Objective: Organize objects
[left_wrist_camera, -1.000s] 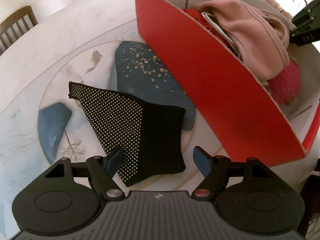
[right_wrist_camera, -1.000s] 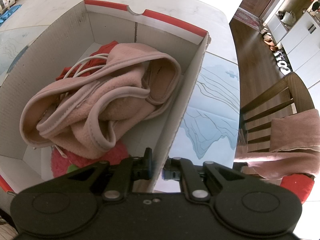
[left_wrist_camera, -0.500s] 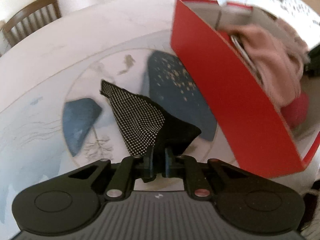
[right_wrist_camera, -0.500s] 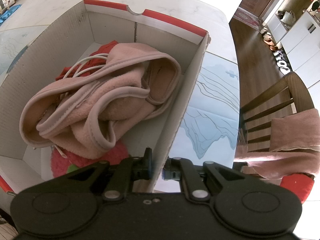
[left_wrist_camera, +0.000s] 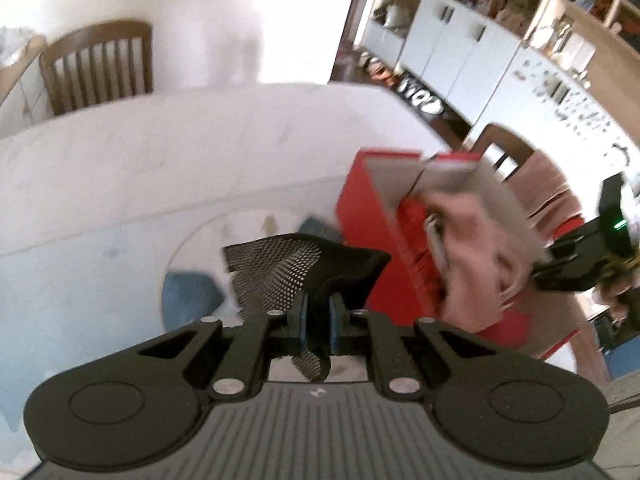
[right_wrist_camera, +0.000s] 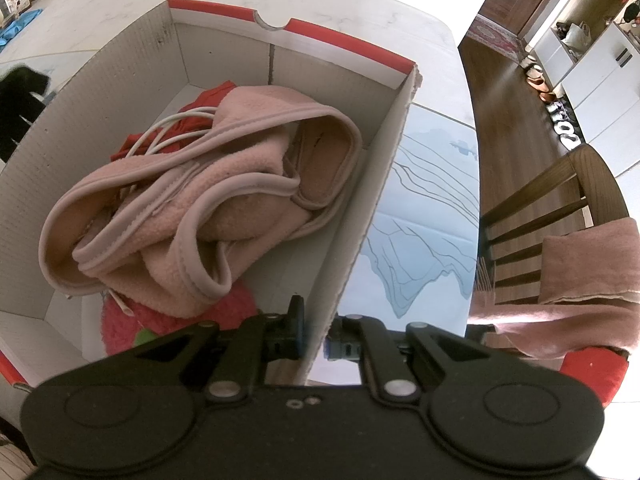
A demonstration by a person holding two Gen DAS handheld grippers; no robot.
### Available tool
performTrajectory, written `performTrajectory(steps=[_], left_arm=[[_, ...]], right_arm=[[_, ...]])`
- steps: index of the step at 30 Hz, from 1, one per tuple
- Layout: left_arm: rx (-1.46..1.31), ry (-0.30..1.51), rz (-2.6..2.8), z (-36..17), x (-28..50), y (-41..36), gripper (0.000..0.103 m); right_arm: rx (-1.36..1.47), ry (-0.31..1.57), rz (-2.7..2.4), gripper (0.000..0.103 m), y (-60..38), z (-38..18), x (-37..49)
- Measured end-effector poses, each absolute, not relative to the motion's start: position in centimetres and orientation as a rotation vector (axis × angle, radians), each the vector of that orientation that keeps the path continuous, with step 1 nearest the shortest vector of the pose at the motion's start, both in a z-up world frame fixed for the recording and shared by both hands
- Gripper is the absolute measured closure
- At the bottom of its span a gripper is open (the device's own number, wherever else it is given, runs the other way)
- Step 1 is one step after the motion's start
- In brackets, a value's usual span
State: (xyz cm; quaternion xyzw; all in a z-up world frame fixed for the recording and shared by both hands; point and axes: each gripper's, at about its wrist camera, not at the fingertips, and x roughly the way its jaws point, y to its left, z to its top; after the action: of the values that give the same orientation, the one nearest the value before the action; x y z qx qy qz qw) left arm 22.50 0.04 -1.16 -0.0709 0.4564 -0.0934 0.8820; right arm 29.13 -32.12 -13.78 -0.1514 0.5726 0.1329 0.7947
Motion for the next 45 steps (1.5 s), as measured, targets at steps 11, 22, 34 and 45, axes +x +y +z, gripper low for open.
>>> performTrajectory(steps=[11,22,34,45], left_arm=[[-0.059,0.808,-0.415,5.6,24.0,-6.8,0.094],[0.118,0.828,-0.555,2.8,27.7,-15.2,0.094],[0.175,0.972,-0.525,-4.0,29.7,-17.4,0.094],[0.148,1.065,-0.497,-7.3,30.3,-17.1,0.094]], right_arm=[[-0.329,1.229,0.288,0.096,-32.1,-13.7,29.1],[-0.329,1.228,0.288,0.096,-32.0,-13.8,29.1],[-0.329,1.228,0.290,0.096,-32.0,-13.8,29.1],[-0.331,1.226,0.292,0.096,-32.0,-13.8,29.0]])
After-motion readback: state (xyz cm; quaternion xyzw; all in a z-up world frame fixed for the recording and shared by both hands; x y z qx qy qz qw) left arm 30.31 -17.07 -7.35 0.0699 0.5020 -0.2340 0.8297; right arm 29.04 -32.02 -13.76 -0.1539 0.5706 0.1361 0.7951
